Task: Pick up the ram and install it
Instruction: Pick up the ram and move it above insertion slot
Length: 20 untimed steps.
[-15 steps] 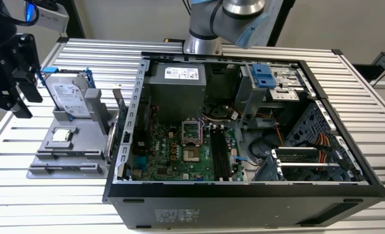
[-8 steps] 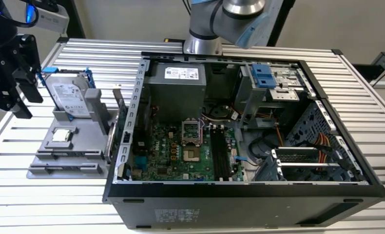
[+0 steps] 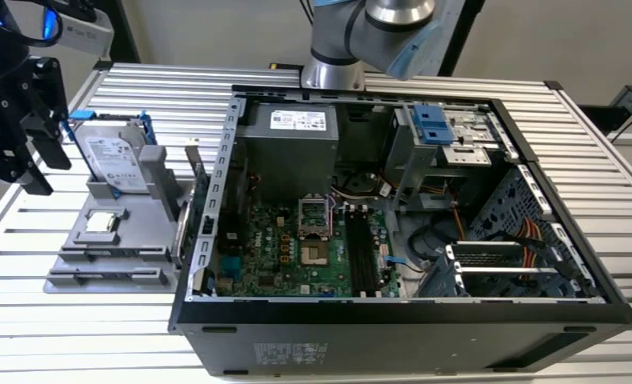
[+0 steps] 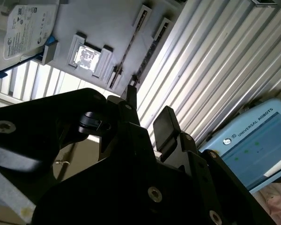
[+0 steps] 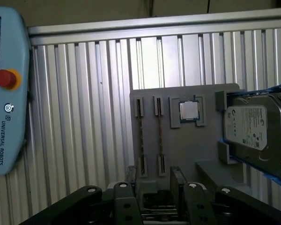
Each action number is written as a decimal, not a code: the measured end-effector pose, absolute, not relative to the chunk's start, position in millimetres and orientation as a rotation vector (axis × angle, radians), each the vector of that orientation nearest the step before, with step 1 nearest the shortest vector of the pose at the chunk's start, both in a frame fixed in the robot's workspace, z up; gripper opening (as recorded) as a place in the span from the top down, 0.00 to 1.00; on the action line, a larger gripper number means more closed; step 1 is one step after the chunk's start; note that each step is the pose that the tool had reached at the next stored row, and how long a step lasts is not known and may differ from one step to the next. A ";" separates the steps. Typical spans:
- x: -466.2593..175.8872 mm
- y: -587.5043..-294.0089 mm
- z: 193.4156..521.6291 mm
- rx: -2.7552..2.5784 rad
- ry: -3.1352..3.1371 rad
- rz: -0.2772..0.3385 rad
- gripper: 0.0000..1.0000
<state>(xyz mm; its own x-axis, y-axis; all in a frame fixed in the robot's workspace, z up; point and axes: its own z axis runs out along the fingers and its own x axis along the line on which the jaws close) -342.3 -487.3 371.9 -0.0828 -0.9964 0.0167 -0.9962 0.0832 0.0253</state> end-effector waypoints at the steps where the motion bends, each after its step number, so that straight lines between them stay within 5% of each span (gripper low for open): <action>1: -342.3 -487.4 371.8 2.106 -2.291 -0.011 0.00; 20: -342.3 -487.3 370.3 2.087 -2.309 -0.012 0.00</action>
<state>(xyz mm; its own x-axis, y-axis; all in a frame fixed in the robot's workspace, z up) -342.3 -487.3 370.3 -0.1008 -0.9948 0.0167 -0.9945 0.1012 0.0253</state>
